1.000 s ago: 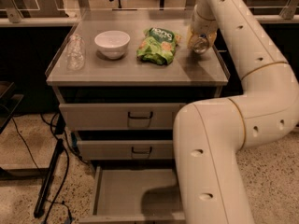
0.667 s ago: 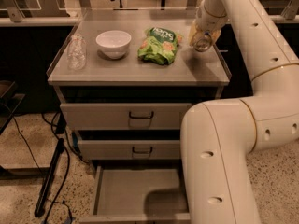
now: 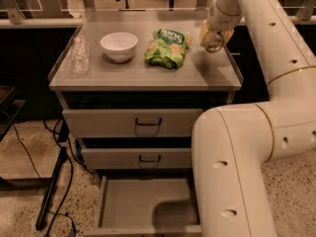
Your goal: Place pepsi can into bottom drawer
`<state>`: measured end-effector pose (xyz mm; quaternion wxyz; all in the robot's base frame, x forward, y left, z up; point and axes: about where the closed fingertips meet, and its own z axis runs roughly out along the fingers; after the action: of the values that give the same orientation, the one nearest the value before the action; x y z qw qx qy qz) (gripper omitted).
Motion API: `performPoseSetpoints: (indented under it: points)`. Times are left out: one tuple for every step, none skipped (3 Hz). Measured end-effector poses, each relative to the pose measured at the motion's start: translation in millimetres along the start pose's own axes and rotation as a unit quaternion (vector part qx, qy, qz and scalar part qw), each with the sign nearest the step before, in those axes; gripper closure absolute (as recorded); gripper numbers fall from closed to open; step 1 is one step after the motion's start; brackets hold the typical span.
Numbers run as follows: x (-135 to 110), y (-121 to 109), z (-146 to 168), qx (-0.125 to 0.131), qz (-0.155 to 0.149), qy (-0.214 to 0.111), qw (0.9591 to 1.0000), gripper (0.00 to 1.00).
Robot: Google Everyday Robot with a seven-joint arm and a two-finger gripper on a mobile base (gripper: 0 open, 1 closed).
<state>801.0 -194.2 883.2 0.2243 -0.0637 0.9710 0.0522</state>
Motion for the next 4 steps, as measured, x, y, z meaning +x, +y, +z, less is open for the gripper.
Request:
performPoseSetpoints:
  points:
    - [14, -25, -55, 0.0, 0.014, -0.013, 0.9998, 1.0]
    - [14, -25, -55, 0.0, 0.014, -0.013, 0.9998, 1.0]
    - [13, -23, -62, 0.001, 0.005, -0.016, 0.9999, 1.0]
    - [28, -30, -86, 0.008, 0.012, -0.009, 0.9999, 1.0]
